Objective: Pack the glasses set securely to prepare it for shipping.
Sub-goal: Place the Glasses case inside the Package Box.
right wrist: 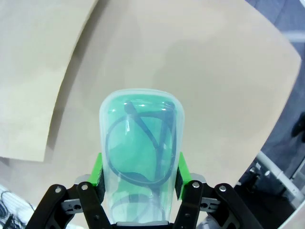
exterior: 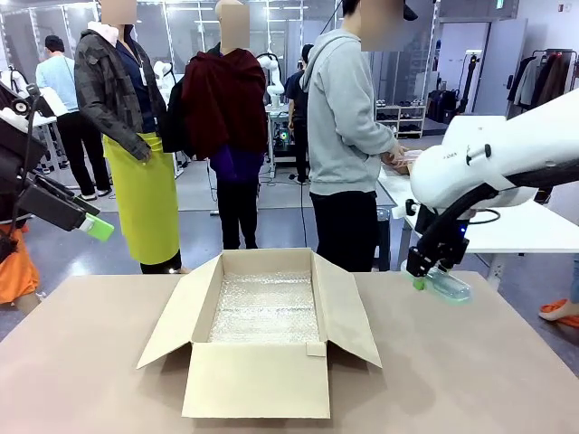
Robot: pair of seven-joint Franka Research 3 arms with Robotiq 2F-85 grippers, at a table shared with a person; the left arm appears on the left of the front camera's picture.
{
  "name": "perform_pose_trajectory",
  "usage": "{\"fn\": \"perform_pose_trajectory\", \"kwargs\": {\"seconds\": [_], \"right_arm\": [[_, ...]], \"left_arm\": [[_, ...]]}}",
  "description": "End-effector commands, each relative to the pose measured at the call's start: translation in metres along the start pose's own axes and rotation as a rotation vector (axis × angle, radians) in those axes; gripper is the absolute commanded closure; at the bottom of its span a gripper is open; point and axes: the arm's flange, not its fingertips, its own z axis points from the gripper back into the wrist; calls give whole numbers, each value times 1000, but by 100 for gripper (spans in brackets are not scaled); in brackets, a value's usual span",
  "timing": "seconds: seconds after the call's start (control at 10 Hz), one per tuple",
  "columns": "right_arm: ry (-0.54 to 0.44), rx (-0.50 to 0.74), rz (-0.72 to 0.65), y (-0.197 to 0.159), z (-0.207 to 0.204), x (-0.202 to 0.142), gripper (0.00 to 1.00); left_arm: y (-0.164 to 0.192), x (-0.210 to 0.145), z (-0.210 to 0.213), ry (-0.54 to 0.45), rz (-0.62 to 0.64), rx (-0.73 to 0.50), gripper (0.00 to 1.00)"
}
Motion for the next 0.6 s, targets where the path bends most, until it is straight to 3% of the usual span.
{"fn": "perform_pose_trajectory", "kwargs": {"seconds": [0.0, 0.2, 0.5], "right_arm": [[48, 36, 248, 9, 15, 13, 77], [20, 166, 685, 43, 34, 35, 77], [65, 114, 841, 110, 41, 92, 77]], "left_arm": [[0, 0, 1, -3, -3, 0, 0], [0, 0, 1, -3, -3, 0, 0], [0, 0, 1, -3, -3, 0, 0]]}}
